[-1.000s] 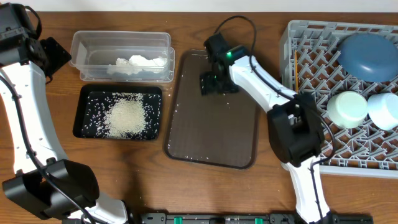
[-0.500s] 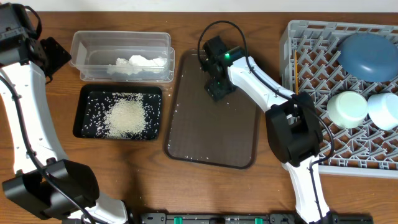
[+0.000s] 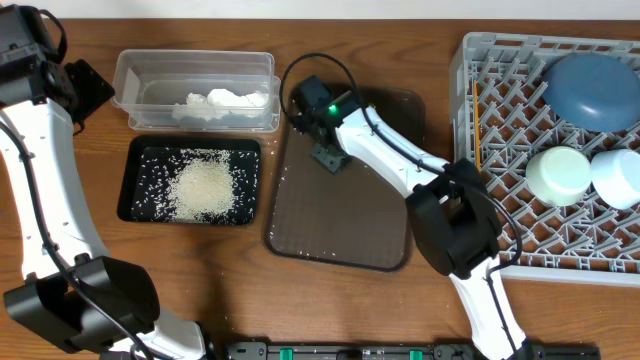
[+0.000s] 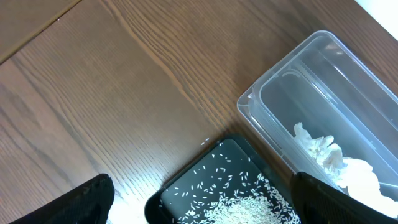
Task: Sort waste into correct bins and load items into the dishwasher rack
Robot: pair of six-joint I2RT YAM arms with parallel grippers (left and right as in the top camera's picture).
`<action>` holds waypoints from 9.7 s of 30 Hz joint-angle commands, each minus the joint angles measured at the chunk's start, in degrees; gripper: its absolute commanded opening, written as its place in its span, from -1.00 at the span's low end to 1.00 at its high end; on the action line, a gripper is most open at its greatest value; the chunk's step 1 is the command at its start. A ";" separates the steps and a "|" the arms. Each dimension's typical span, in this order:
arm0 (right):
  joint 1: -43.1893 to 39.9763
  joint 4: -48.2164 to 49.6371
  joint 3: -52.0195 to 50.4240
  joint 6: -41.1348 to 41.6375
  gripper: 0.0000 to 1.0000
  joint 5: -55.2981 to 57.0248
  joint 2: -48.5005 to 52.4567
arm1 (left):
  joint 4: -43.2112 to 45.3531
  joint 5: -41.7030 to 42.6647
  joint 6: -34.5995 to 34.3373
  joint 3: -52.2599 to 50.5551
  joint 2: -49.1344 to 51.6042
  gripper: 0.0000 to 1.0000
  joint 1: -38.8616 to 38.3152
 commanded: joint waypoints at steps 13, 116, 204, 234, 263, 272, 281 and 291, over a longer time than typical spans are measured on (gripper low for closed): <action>-0.98 -0.22 0.83 2.38 -0.55 8.00 4.42 | -0.11 -0.70 -0.11 0.17 -0.17 0.85 0.20; -22.84 -38.69 35.23 25.68 0.98 -8.87 -12.83 | -0.11 -0.68 -0.11 0.17 -0.17 0.86 0.20; -21.84 43.82 -89.66 17.09 0.99 -15.56 -90.25 | -0.11 -0.70 -0.11 0.17 -0.17 0.86 0.20; -30.40 46.84 -106.01 8.72 0.99 -16.17 -132.87 | -0.11 -0.68 -0.11 0.17 -0.17 0.85 0.20; -32.22 49.33 -107.73 8.11 0.98 -14.64 -132.85 | -0.11 -0.68 -0.11 0.17 -0.17 0.85 0.20; -32.22 49.33 -107.73 8.11 0.99 -14.67 -132.85 | -0.11 -0.68 -0.11 0.17 -0.17 0.85 0.20; -32.22 49.33 -107.73 8.11 0.98 -14.67 -132.85 | -0.11 -0.68 -0.11 0.17 -0.17 0.85 0.20; -32.22 49.33 -107.73 8.11 0.98 -14.67 -132.85 | -6.97 4.76 -2.05 -0.96 -0.17 0.85 0.15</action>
